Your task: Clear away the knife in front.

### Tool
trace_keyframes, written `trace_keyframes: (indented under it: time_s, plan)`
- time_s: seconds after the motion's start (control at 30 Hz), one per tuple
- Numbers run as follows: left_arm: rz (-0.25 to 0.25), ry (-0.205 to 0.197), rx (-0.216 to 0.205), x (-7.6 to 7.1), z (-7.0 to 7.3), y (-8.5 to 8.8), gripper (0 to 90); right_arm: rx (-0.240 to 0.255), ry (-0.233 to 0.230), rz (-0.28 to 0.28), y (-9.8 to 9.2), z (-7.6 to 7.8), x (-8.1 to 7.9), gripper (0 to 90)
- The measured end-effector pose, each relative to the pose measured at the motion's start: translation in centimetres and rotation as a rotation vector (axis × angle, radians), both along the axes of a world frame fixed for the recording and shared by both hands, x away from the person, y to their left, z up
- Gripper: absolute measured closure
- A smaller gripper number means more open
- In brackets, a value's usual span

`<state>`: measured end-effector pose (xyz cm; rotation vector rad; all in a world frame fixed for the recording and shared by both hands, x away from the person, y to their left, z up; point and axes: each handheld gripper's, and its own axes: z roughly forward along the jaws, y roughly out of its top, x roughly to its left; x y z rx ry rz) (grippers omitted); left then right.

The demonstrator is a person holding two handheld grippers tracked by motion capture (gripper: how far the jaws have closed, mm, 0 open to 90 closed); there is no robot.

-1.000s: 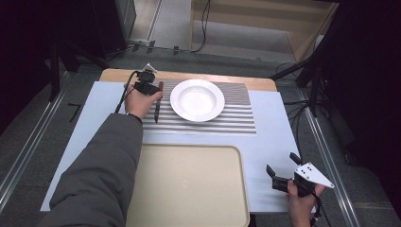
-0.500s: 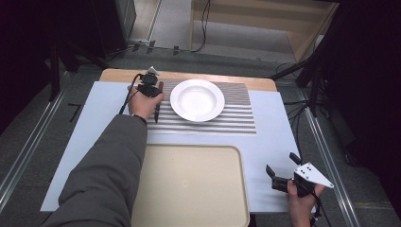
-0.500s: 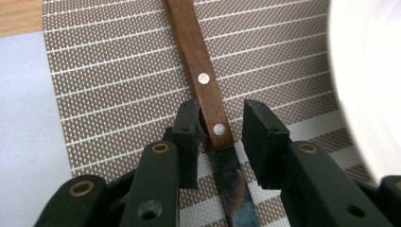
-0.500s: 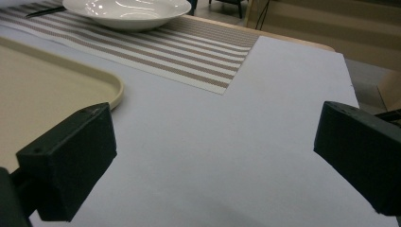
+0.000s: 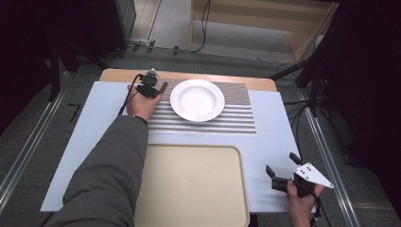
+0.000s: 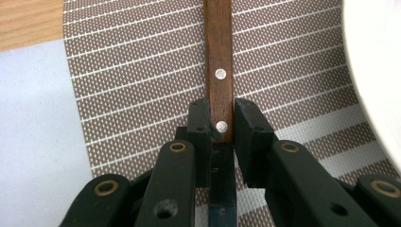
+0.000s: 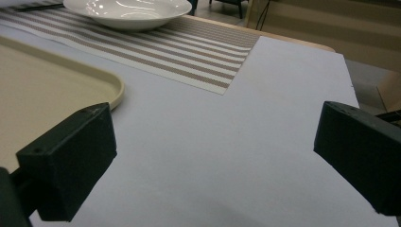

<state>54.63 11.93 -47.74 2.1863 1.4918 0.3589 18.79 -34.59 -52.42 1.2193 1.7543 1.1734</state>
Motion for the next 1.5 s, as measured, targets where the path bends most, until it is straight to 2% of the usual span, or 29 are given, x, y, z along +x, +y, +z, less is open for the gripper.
trace_keyframes:
  time_s: [0.13, 0.6, 0.97, 1.1, 1.23, 1.5]
  plan:
    - [-0.011, -0.013, -0.002, -0.4, 0.8, 0.4, 76.8, -0.004, 0.007, 0.000, 0.0, 0.0, 0.1, 0.0]
    - [-0.039, -0.039, -0.088, -2.8, 4.2, 2.4, 76.7, -0.007, -0.006, 0.001, 0.1, 0.0, -0.1, 0.0]
    - [-0.083, -0.047, -0.132, -5.5, 5.4, 3.9, 76.8, -0.019, -0.001, -0.002, 0.2, 0.0, 0.0, 0.0]
    - [-0.097, -0.062, -0.148, -6.7, 5.7, 4.2, 76.7, -0.024, 0.001, -0.005, 0.2, 0.0, 0.0, 0.0]
    - [-0.122, -0.060, -0.144, -7.7, 5.7, 4.2, 76.8, -0.026, 0.002, -0.007, 0.3, 0.0, 0.0, 0.0]
    - [-0.174, -0.098, -0.155, -10.2, 6.2, 4.2, 76.8, -0.020, -0.003, -0.008, 0.2, 0.0, 0.0, 0.0]
